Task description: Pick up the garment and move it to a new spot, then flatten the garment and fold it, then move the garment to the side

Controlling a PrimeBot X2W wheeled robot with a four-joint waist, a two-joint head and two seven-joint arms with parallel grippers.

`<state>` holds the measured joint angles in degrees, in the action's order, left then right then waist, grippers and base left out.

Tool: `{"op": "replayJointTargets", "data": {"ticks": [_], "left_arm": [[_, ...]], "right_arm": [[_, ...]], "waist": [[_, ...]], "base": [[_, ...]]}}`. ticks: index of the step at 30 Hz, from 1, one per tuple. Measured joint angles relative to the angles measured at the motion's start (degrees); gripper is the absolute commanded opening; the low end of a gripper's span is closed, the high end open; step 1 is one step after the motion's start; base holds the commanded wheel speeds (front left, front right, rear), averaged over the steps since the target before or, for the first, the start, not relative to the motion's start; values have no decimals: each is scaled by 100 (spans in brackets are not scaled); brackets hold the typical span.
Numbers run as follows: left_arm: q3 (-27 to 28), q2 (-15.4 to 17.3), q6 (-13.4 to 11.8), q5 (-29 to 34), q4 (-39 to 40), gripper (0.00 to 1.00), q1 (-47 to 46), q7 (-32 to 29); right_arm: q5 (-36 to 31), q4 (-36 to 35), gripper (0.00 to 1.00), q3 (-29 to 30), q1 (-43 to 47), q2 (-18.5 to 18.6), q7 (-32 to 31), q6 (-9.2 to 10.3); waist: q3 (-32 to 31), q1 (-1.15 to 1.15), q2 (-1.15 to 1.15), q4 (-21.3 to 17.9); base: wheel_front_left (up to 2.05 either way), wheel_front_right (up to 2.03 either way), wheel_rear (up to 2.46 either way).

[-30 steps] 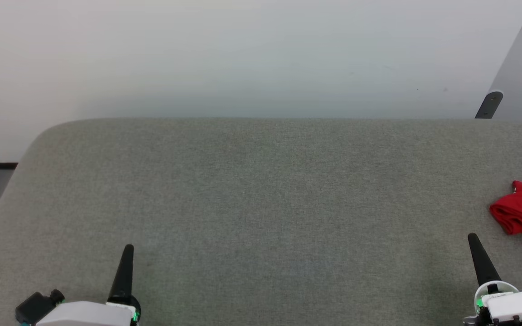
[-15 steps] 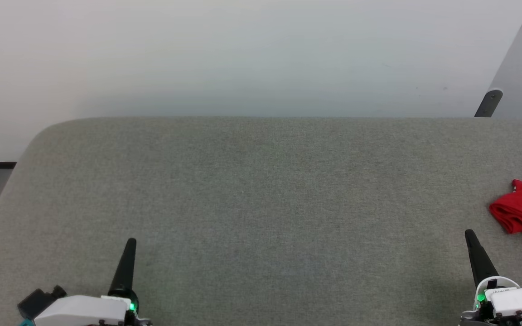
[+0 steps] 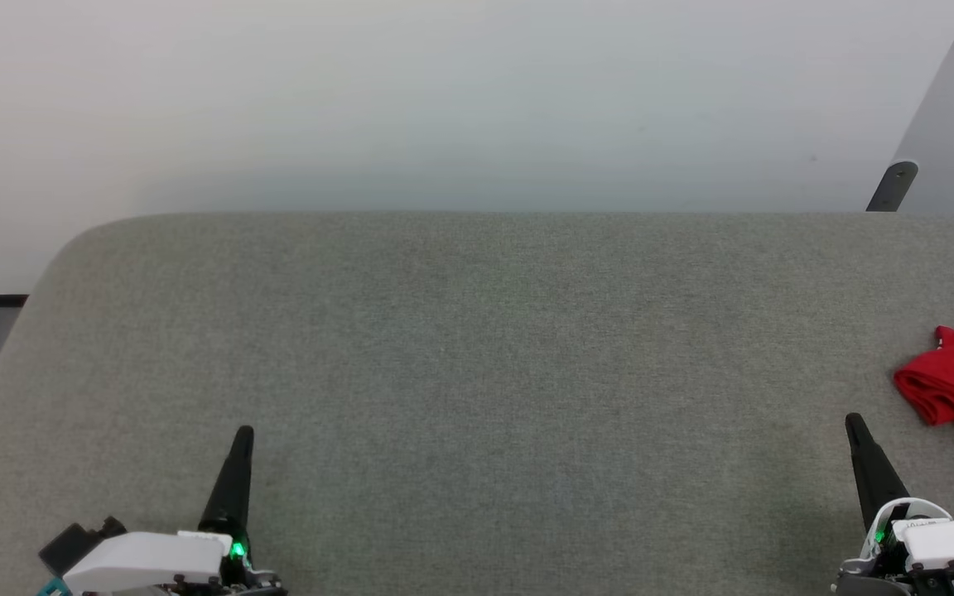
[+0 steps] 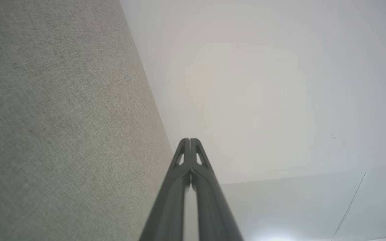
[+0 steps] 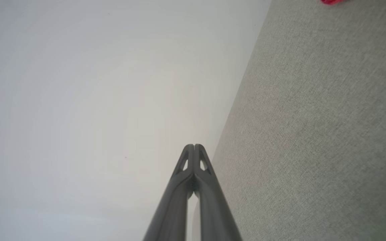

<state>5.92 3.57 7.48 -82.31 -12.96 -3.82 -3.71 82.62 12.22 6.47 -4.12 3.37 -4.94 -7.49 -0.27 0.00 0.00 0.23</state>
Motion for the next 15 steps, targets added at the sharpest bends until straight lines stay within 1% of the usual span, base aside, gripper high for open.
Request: {"op": "replayJointTargets", "data": {"ticks": [15], "left_arm": [[31,-35,1,-566,-66,0,-124,-170]], "right_arm": [[549,110,0,3,-107,-23,-89,0]], "waist": [[24,0,0,-13]], "base": [[0,0,0]]}}
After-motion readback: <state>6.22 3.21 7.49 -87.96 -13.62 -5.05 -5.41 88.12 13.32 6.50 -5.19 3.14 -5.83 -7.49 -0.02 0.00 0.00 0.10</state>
